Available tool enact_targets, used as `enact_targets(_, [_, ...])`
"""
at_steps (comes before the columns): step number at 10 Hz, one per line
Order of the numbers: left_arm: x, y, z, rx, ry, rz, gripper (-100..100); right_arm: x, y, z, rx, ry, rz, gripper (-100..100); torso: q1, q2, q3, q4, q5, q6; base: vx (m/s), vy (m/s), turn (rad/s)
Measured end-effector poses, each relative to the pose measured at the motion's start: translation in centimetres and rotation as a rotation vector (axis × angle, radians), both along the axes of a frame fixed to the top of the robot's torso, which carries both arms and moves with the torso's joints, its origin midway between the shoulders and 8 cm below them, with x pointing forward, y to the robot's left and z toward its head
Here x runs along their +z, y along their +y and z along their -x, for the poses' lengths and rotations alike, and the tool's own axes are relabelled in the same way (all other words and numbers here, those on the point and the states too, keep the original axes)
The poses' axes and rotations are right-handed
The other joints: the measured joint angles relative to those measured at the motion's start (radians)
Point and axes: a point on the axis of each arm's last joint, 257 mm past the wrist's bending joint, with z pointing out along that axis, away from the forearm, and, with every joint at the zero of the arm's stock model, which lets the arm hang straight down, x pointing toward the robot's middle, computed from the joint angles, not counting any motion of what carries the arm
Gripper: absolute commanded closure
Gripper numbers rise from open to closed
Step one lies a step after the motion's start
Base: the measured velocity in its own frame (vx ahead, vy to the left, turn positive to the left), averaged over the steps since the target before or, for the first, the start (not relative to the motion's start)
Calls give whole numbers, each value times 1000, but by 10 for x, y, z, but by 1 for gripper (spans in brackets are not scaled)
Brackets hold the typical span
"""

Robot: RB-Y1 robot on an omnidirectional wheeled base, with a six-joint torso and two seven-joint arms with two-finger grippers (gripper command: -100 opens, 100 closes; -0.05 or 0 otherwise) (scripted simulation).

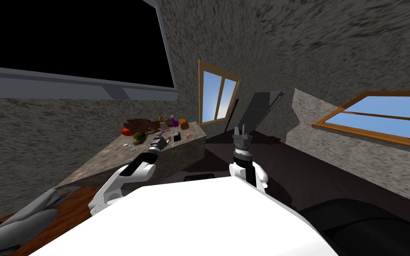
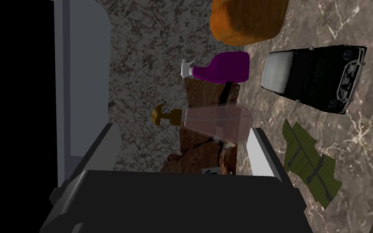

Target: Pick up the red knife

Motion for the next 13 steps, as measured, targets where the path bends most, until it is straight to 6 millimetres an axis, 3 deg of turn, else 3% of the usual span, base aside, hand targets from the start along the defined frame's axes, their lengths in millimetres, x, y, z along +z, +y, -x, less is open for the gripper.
enact_targets(8, [-56, 27, -7, 71, 210, 126, -100, 0, 0, 0, 0, 0, 0, 0, 2, 0, 0, 0, 0, 0, 4, -37, 27])
enact_targets(13, [-79, 43, -8, 117, 310, 193, -100, 0, 0, 0, 0, 0, 0, 0, 2, 0, 0, 0, 0, 0, 6, -31, 20])
